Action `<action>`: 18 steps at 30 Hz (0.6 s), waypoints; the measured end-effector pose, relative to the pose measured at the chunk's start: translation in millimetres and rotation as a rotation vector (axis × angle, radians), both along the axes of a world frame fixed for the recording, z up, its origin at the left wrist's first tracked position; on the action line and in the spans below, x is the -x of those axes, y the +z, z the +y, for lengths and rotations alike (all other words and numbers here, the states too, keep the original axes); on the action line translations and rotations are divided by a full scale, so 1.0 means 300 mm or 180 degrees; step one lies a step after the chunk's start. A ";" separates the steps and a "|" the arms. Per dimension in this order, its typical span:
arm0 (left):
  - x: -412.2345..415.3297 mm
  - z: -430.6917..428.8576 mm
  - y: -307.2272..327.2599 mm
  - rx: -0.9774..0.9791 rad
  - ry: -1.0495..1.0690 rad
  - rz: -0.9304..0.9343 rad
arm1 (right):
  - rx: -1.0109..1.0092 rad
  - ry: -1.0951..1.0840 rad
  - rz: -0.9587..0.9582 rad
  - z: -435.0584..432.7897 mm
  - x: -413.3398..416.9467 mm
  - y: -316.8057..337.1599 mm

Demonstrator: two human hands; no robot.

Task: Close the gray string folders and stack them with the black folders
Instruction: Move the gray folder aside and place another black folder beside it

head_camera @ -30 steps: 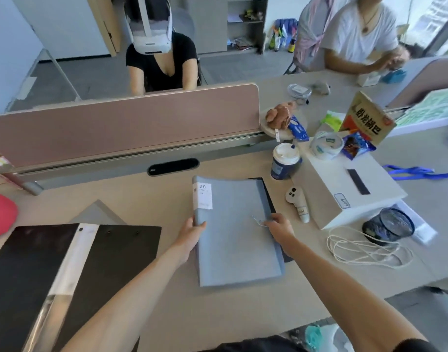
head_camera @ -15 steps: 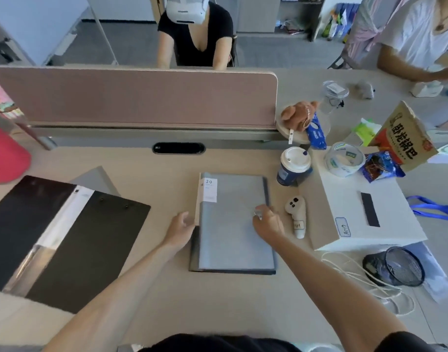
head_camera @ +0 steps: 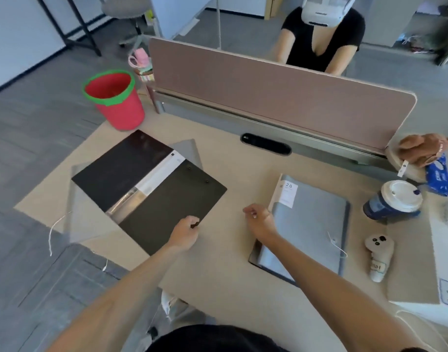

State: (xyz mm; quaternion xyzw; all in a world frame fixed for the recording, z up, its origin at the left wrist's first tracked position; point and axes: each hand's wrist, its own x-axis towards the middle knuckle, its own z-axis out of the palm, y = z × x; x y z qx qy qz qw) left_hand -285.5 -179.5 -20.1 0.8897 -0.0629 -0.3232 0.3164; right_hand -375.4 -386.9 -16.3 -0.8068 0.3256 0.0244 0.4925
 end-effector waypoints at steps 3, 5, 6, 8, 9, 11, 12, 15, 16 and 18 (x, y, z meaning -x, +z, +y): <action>-0.064 0.107 0.009 -0.0087 -0.0025 -0.0025 | 0.0107 0.0074 0.0085 0.086 -0.076 -0.013; -0.128 0.176 0.010 -0.0123 -0.0084 -0.0064 | 0.0067 0.0061 0.0187 0.136 -0.123 -0.020; -0.164 0.208 0.012 -0.0134 -0.0111 -0.0106 | -0.0019 0.0044 0.0264 0.159 -0.145 -0.024; -0.241 0.268 0.020 -0.0137 -0.0128 -0.0164 | -0.0242 -0.0084 0.0443 0.204 -0.188 -0.023; -0.281 0.296 0.019 -0.0122 -0.0130 -0.0193 | -0.0356 -0.0197 0.0514 0.226 -0.208 -0.029; -0.358 0.344 0.010 -0.0124 -0.0181 -0.0281 | -0.0597 -0.0504 0.0604 0.266 -0.248 -0.037; -0.395 0.366 0.005 -0.0163 -0.0238 -0.0372 | -0.0690 -0.0671 0.0631 0.288 -0.269 -0.035; -0.502 0.420 -0.021 -0.0388 -0.0532 -0.0740 | -0.1026 -0.1106 0.0564 0.349 -0.337 -0.047; -0.529 0.435 -0.021 -0.0534 -0.0659 -0.0794 | -0.1166 -0.1280 0.0509 0.369 -0.358 -0.048; -0.580 0.464 -0.032 -0.0877 -0.1045 -0.0903 | -0.1384 -0.1601 0.0347 0.400 -0.395 -0.051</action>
